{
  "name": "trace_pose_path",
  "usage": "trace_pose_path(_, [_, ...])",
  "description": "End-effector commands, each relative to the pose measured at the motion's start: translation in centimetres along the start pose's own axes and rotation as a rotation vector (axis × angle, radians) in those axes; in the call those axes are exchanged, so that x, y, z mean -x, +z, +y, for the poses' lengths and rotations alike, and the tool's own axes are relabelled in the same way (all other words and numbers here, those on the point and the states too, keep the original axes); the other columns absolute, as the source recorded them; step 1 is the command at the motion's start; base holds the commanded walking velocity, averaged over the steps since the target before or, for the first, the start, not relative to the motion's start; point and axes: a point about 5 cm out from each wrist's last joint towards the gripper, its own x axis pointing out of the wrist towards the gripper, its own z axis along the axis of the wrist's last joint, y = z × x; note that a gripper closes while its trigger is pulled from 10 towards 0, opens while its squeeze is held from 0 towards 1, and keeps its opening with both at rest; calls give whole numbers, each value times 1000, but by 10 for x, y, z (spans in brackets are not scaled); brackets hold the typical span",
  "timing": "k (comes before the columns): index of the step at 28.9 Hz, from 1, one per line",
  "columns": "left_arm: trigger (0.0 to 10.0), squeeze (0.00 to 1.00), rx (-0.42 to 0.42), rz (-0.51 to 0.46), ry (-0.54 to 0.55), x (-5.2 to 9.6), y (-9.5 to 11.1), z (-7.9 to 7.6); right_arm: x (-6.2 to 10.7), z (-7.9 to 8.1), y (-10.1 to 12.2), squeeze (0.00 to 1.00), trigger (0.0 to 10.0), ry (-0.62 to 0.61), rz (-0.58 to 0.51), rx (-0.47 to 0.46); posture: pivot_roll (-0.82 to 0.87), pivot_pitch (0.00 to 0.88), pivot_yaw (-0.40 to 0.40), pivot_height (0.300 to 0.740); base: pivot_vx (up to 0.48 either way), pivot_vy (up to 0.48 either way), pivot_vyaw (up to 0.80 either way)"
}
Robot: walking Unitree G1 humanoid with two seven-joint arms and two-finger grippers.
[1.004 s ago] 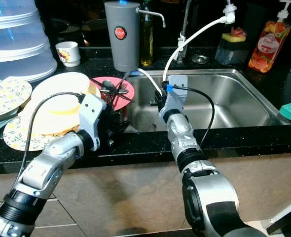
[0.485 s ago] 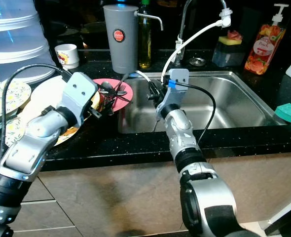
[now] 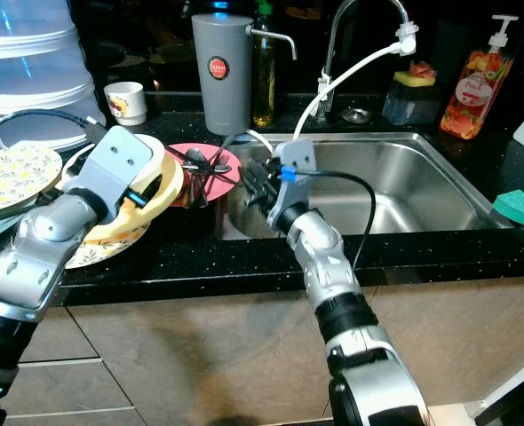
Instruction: Kitchen organization
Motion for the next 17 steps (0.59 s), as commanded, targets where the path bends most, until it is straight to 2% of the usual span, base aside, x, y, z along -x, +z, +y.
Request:
trace_pose_path(1, [10000,0,3,50,-22,1,-9,-1,2,-2,1,0,10000,-7,13,13,65,12,-29,740,0,0,0])
trace_pose_path(5, [10000,0,33,98,-45,-1,-16,-3,4,-5,3,0,10000,-24,26,14,63,15,-26,740,0,0,0])
trace_pose_path(6, [0,0,45,99,-47,0,-17,-2,4,-5,3,0,10000,-31,28,14,63,15,-26,740,0,0,0])
trace_pose_path(10, [0,0,81,88,-56,0,-14,-2,6,-5,5,0,10000,-45,41,10,63,19,-25,740,0,0,0])
trace_pose_path(17, [0,0,80,118,-90,1,-18,-4,4,-8,7,0,10000,-74,48,-31,67,25,-28,740,0,0,0])
